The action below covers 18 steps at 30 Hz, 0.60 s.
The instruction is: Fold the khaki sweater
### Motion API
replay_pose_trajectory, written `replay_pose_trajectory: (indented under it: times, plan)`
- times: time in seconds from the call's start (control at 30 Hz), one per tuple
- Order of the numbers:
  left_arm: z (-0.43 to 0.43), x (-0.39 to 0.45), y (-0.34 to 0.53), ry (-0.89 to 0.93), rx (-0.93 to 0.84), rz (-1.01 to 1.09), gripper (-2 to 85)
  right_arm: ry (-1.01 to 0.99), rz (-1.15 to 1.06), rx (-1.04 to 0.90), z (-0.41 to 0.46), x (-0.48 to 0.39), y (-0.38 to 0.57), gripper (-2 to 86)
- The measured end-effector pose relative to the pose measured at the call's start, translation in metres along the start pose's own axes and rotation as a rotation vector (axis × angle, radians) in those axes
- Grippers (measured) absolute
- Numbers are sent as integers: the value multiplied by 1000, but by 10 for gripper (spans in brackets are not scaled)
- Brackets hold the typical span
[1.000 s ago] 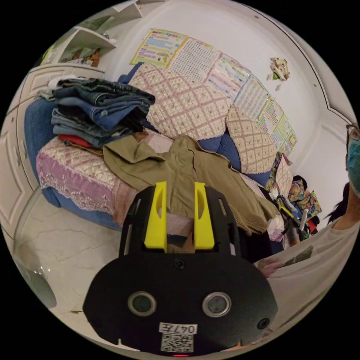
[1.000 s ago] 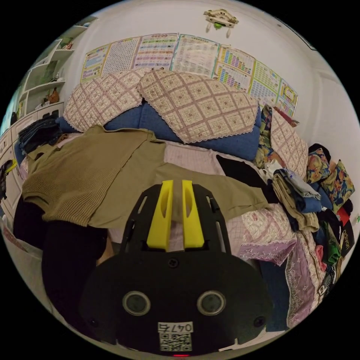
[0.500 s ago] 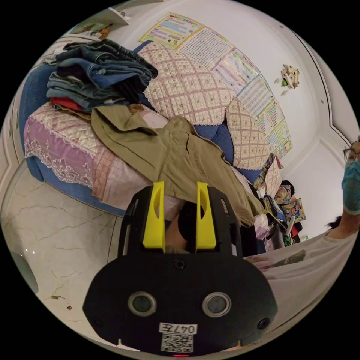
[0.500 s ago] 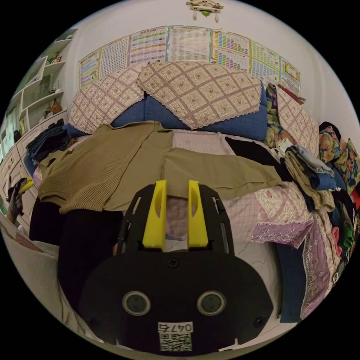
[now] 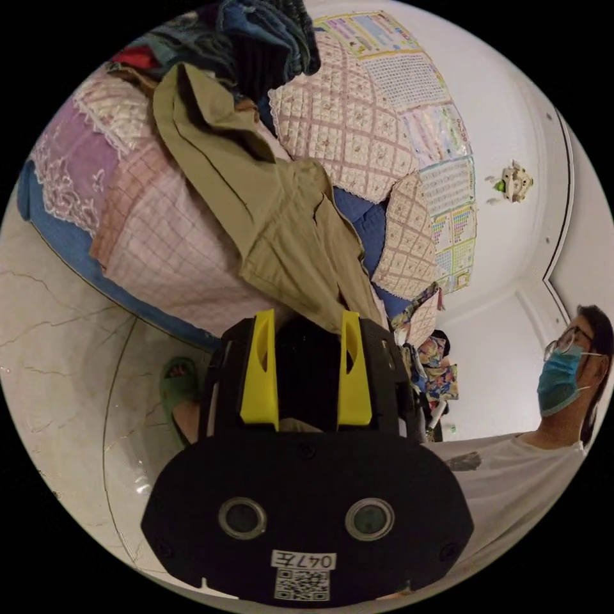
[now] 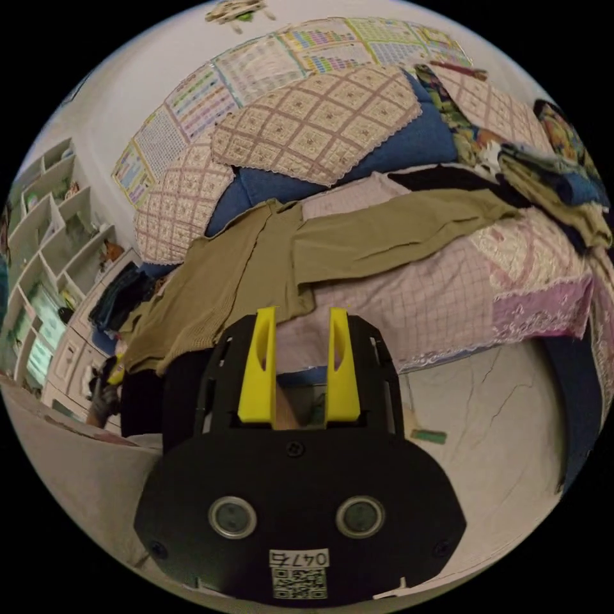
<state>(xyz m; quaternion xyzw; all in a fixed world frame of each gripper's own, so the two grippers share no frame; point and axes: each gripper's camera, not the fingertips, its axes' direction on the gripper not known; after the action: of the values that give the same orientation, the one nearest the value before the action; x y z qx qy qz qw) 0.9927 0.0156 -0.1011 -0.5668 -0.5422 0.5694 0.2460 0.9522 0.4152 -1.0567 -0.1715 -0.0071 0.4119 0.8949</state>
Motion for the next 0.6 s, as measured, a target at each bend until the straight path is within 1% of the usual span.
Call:
replay_pose_trajectory:
  times: [0.1,0.2,0.37,0.5,0.6]
  plan:
    - [13,-8,-5,85,13,-68,142,-125,112,-25,-1,20,5,96]
    - [19,-1,-16,122,20,-76,131,-244,188,-71,10,30,9,107]
    - [30,28,-33,166,6,-22,79,-480,186,-139,31,23,-8,131]
    - [38,45,-41,164,8,14,3,-557,162,-210,43,21,-28,137]
    - [36,57,-43,174,39,33,-7,-577,132,-201,35,23,-43,140]
